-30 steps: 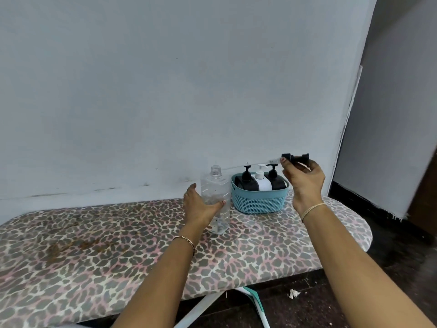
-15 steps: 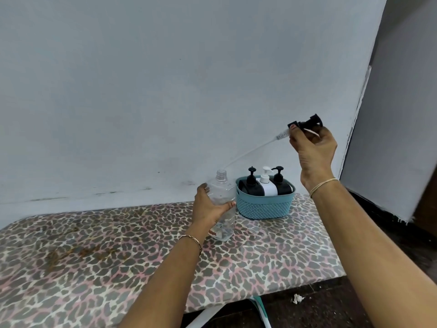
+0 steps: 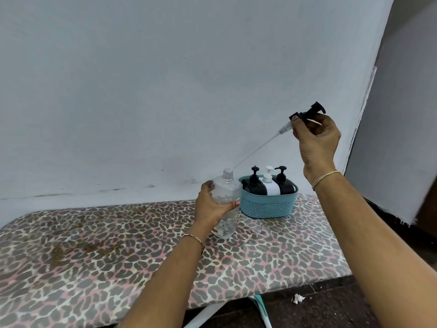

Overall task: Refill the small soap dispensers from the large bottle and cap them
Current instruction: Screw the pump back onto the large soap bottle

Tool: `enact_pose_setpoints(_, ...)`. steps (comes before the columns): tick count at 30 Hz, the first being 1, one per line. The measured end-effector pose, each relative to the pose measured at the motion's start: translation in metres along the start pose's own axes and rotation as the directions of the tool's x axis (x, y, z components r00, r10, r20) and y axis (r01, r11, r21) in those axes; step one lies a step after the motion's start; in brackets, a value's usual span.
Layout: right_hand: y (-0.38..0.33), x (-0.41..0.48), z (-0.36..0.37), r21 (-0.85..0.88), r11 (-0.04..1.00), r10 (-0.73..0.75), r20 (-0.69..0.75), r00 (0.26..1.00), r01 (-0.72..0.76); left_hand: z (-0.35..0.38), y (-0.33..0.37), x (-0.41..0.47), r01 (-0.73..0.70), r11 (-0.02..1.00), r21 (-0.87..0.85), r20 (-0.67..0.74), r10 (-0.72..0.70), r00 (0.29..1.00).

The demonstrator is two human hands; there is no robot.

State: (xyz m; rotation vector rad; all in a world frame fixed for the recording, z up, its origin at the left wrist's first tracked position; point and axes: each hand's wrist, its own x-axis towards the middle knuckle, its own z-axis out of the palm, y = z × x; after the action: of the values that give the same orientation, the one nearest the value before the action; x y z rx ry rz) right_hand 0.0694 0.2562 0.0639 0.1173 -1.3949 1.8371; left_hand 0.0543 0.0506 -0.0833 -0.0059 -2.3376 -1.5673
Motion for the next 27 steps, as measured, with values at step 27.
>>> enact_pose_setpoints(27, 0.075, -0.048, 0.044, -0.340, 0.940, 0.126, 0.399, 0.908, 0.019, 0.006, -0.011, 0.013, -0.007, 1.000, 0.002, 0.106, 0.007, 0.994)
